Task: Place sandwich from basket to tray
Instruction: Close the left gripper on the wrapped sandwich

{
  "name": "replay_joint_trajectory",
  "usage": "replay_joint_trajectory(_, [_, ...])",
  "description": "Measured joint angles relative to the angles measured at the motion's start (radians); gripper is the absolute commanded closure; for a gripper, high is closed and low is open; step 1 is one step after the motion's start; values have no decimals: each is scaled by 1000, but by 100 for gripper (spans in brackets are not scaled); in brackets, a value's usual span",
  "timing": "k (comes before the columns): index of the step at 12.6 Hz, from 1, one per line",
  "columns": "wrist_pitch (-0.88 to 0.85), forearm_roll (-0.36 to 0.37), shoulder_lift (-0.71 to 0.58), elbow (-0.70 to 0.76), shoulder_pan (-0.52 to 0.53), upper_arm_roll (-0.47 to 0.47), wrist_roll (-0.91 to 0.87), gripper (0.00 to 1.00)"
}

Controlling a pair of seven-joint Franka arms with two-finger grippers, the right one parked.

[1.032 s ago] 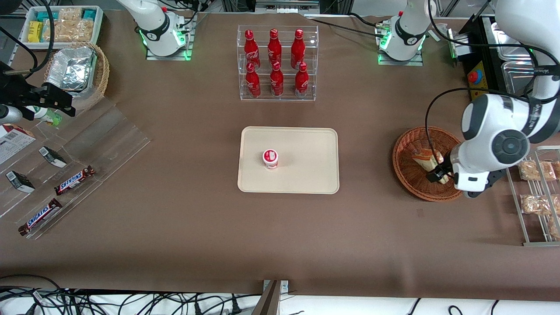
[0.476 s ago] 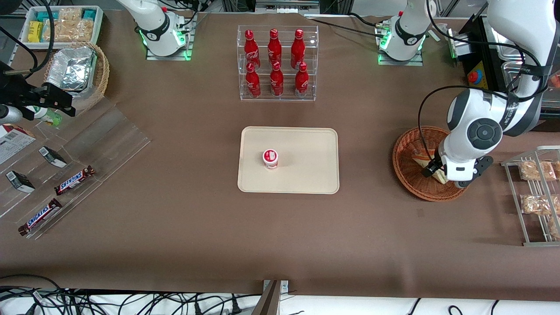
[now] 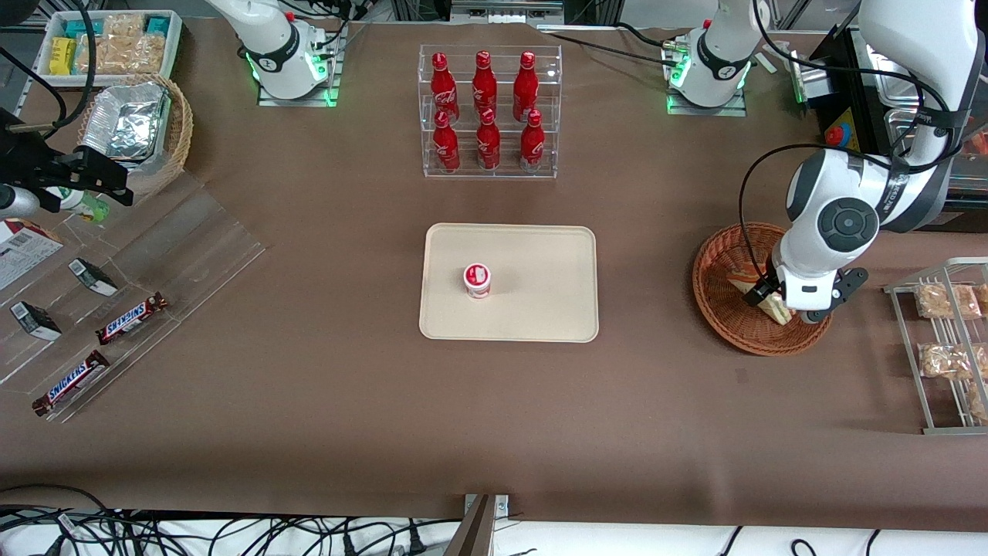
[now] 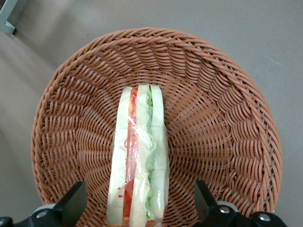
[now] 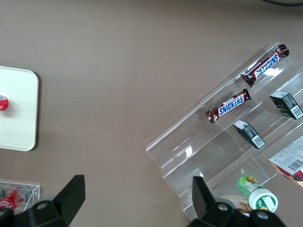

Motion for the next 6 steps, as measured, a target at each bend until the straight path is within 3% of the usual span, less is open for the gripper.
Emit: replay_joint_trajectory(6, [45,33,0,-42,-1,-1,-3,0])
